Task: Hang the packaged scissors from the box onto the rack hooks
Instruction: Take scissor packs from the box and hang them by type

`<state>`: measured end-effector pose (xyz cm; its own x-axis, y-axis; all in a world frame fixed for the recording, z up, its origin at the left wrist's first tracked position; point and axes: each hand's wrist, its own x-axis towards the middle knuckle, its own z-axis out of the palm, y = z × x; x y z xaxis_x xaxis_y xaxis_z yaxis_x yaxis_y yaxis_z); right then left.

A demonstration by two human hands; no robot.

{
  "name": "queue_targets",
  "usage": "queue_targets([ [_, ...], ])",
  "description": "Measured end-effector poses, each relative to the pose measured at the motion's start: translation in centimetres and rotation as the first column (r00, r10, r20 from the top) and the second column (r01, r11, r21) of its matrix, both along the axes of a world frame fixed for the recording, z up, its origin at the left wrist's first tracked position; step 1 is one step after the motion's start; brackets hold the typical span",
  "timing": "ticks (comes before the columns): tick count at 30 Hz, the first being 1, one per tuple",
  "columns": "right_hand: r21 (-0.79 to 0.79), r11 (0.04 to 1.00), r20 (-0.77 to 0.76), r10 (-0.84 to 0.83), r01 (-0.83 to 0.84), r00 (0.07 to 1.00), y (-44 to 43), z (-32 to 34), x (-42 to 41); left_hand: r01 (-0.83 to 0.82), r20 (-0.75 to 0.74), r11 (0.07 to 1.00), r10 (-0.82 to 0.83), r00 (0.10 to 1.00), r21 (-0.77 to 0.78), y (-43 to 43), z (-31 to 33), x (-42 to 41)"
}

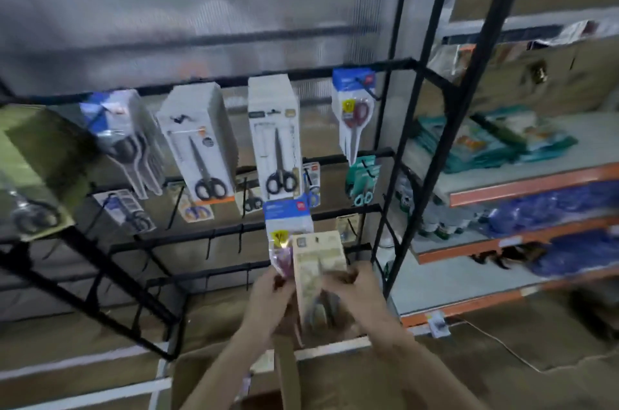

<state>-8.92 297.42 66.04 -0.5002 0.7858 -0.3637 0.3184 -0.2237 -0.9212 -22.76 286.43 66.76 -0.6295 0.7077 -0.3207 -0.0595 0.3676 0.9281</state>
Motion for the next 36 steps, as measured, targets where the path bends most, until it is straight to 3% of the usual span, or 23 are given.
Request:
queue_targets([
  [5, 0.097, 0.995, -0.069, -0.012, 0.019, 0.998, -0.5, 6.7, 0.0, -0.029, -0.097, 0.999, 0.033, 0.995, 0.044, -0.2, 5.0, -0.8],
  [9, 0.214, 0.976, -0.054, -0.019, 0.030, 0.998, -2.1, 10.5, -0.3, -0.055, -0.009, 0.987, 0.057, 0.998, 0.151, -1.0, 7.1, 0.1],
  [13, 0.193, 0.977, -0.080, -0.073, 0.087, 0.994, -3.1, 11.4, 0.4, -0.095, 0.084, 0.984, 0.083, 0.993, 0.151, -2.3, 7.8, 1.1],
  [18, 0.148, 0.976, -0.080, -0.146, 0.157, 0.986, -4.5, 10.8, 1.8, -0.099, 0.064, 0.984, 0.090, 0.994, 0.151, -3.8, 8.2, 2.3],
  [21, 0.143, 0.981, -0.028, -0.125, 0.128, 0.992, -5.7, 9.9, 3.2, -0.084, 0.038, 0.989, 0.080, 0.996, 0.124, -4.7, 6.6, 2.8],
  [28, 0.039, 0.995, 0.078, -0.090, 0.087, 0.993, -8.9, 5.8, 6.3, -0.114, 0.148, 0.993, 0.107, 0.983, 0.041, -8.1, 3.6, 5.8],
  [36, 0.059, 0.997, 0.109, -0.062, 0.056, 0.992, -10.8, 4.2, 5.2, -0.140, 0.141, 0.989, 0.145, 0.979, -0.046, -10.4, 2.3, 6.2],
])
